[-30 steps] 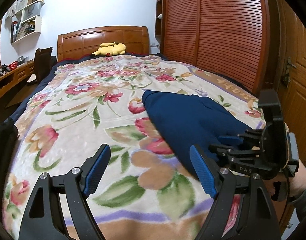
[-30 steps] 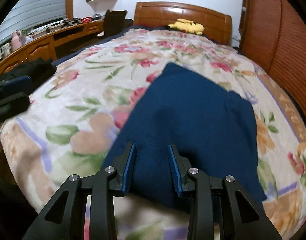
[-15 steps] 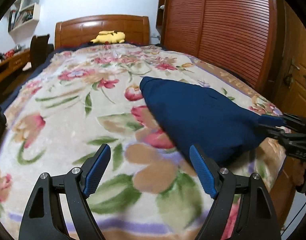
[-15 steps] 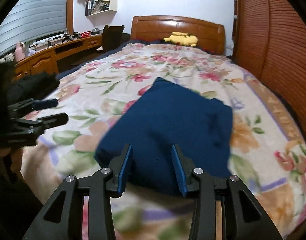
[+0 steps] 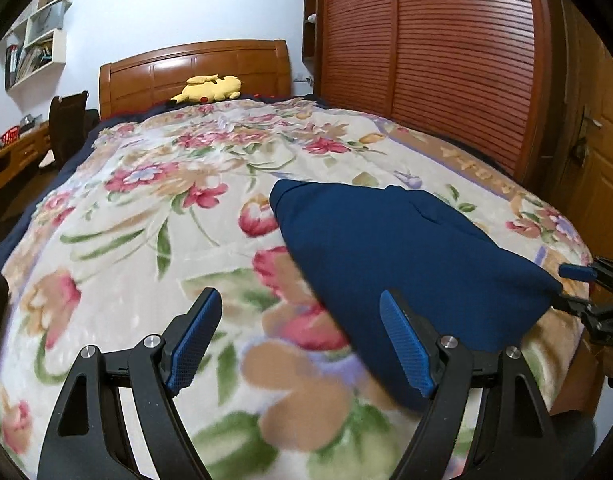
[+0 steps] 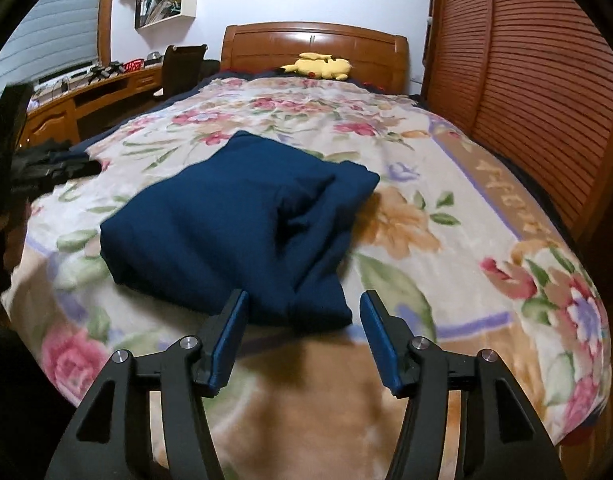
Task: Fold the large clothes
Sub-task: 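Grasp the jacket bundle with the right gripper while the left gripper grasps its other end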
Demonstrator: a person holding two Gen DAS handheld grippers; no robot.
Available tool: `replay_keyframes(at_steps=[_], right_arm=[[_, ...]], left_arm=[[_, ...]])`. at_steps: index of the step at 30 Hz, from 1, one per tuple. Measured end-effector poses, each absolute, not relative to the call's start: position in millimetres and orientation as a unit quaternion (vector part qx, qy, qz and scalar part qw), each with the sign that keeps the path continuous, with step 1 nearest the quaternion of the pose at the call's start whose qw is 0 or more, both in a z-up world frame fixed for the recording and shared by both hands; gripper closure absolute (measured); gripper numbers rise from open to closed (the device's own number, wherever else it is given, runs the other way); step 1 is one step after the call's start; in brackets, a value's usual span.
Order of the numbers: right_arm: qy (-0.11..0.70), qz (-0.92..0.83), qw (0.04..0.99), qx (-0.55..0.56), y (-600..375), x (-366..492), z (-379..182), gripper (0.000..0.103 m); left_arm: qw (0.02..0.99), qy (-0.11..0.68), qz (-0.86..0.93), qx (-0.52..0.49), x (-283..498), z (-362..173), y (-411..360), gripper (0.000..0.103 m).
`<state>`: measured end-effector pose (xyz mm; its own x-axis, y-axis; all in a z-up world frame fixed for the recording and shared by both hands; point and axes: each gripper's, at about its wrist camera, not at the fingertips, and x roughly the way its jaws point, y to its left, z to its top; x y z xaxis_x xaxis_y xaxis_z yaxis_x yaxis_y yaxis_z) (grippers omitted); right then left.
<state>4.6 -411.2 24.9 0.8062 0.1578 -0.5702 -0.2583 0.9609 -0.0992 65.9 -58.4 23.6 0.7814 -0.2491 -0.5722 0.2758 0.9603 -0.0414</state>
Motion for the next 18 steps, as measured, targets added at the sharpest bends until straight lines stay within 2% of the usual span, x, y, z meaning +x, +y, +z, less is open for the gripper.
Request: replay_keyframes(at_steps=[11,18], right_arm=[[0.308,0.098,0.945,-0.055,-435.2,1.5,18.0,0.044],[0.312,0.095,0.945,-0.011,-437.5,19.5,17.9,0.044]], left_arm=[[0.940,0.308,-0.139,0.037,111.8,30.6,-79.7,0.021],[0.934,0.331,-0.133,0.033,176.3,20.2,-88.8,0.021]])
